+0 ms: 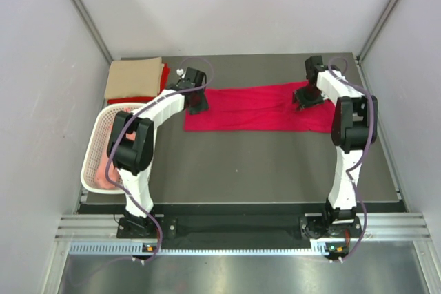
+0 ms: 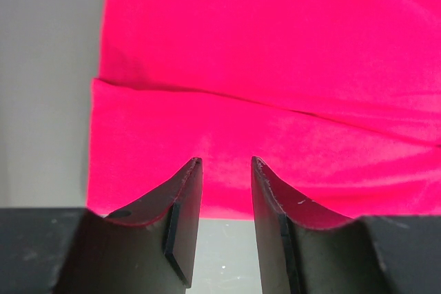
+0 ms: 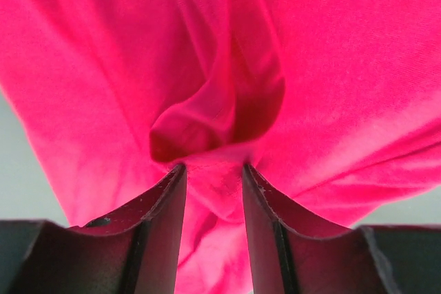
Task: Fold and stack the t-shirts
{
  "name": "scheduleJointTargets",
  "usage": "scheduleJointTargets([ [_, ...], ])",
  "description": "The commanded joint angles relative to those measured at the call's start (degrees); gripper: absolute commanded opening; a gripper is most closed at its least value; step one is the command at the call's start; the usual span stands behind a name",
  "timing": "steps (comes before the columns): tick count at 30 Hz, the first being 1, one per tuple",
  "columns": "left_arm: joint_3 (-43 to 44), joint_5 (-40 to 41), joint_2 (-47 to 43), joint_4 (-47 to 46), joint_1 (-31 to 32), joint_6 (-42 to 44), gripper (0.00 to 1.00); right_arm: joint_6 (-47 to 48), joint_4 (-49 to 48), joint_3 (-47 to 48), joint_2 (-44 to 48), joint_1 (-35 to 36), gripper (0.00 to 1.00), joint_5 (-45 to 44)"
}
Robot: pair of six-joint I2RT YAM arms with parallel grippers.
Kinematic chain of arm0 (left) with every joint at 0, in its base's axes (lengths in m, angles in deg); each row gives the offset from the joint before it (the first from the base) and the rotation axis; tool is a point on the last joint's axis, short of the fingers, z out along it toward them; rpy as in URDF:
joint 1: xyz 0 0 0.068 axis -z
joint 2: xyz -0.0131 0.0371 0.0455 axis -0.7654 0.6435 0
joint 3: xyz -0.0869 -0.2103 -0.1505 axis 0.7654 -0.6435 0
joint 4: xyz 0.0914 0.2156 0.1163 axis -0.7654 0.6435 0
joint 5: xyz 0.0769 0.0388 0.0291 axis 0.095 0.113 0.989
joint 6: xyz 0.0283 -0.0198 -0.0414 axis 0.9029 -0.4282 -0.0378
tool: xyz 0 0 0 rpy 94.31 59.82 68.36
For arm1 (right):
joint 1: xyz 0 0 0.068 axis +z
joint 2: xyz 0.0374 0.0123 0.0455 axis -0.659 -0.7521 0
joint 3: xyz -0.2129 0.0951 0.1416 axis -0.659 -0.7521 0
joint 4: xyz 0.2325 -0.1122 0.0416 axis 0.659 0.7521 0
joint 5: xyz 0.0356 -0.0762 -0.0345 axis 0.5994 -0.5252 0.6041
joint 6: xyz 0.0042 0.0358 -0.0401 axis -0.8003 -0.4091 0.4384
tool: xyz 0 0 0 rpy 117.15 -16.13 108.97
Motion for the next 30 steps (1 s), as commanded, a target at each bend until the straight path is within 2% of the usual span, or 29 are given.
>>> scheduleJointTargets([
  [1, 1.8, 0.0, -2.6, 0.3, 0.6, 1.3, 0.40, -2.2, 2.0, 4.1, -2.2, -0.6, 0.38, 1.6],
  [8, 2.6, 0.6, -2.2, 0.4, 1.2, 1.8, 0.40, -1.0, -1.1, 5.2, -3.3, -1.2, 0.37, 3.4],
  [12, 3.1, 0.2, -1.5, 0.4, 1.3, 1.9, 0.40, 3.4, -3.5, 8.1, -4.5, -1.3, 0.32, 3.3],
  [15, 3.5, -0.1, -1.0, 0.5, 1.5, 1.8, 0.40, 9.3, -6.0, 9.0, -5.2, -0.9, 0.29, 5.0],
  [18, 3.9, -0.2, -0.4, 0.5, 1.9, 1.8, 0.40, 18.9, -10.4, 8.8, -5.1, -0.4, 0.30, 6.3],
  [24, 3.4, 0.5, -0.2, 0.8, 2.2, 1.9, 0.40, 30.8, -17.0, 6.0, -4.7, -0.1, 0.31, 11.7],
  [28, 2.1, 0.8, -0.3, 0.7, 2.3, 1.8, 0.40, 36.3, -16.8, 5.3, -3.9, 0.2, 0.32, 11.1],
  [30, 1.8, 0.9, -0.4, 0.6, 2.4, 1.4, 0.40, 35.2, -14.7, 5.8, -3.7, 0.2, 0.32, 7.7],
])
